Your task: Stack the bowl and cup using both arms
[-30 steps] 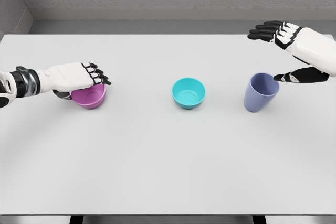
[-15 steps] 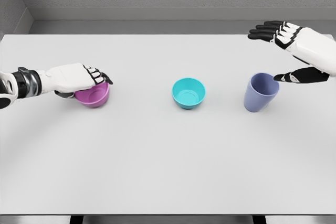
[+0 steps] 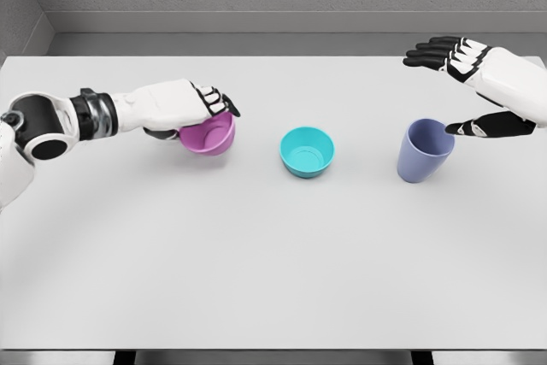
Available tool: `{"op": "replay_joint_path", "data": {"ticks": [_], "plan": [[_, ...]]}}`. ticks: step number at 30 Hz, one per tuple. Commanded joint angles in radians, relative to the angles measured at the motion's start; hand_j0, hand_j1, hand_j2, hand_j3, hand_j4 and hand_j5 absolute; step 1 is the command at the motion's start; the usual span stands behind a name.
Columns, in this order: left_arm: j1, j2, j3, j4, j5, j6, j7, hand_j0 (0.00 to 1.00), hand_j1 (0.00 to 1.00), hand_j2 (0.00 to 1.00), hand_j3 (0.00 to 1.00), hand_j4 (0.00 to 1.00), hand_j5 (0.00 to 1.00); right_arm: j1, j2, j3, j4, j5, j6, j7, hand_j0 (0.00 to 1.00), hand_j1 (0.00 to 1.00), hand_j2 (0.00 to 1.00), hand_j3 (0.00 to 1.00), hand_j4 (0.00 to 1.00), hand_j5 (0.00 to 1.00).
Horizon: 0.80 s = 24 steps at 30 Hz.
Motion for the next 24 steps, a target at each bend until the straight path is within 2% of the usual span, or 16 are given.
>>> {"op": "replay_joint_path", "data": {"ticks": [1,6,13,15,24], "plan": [[0.0,-0.04,0.001,-0.026,0.019,0.002,0.001,0.43,0.43,0.43,0.43,0.43,0.43,0.002,-0.003,-0.001,0.0,-0.007,0.001,-0.001,1.0,1.0,1.0,1.0,1.0,1.0],[-0.014,-0.089,0.001,-0.08,0.022,0.002,-0.001,0.43,0.43,0.43,0.43,0.43,0.43,0.002,-0.001,-0.001,0.0,-0.007,0.001,-0.001,1.0,1.0,1.0,1.0,1.0,1.0],[-0.034,-0.206,-0.007,-0.072,0.013,0.002,-0.006,0.44,0.44,0.44,0.44,0.44,0.44,0.0,-0.001,-0.001,0.0,-0.007,0.001,-0.001,1.0,1.0,1.0,1.0,1.0,1.0],[-0.041,-0.212,-0.007,-0.068,0.01,0.002,-0.006,0.44,0.44,0.44,0.44,0.44,0.44,0.0,-0.001,-0.001,0.0,-0.007,0.001,-0.001,1.0,1.0,1.0,1.0,1.0,1.0],[-0.066,-0.315,-0.01,0.06,-0.082,0.002,-0.009,0.45,0.45,0.45,0.45,0.45,0.45,0.002,-0.001,-0.001,0.0,-0.007,0.001,-0.001,1.0,1.0,1.0,1.0,1.0,1.0]]}}
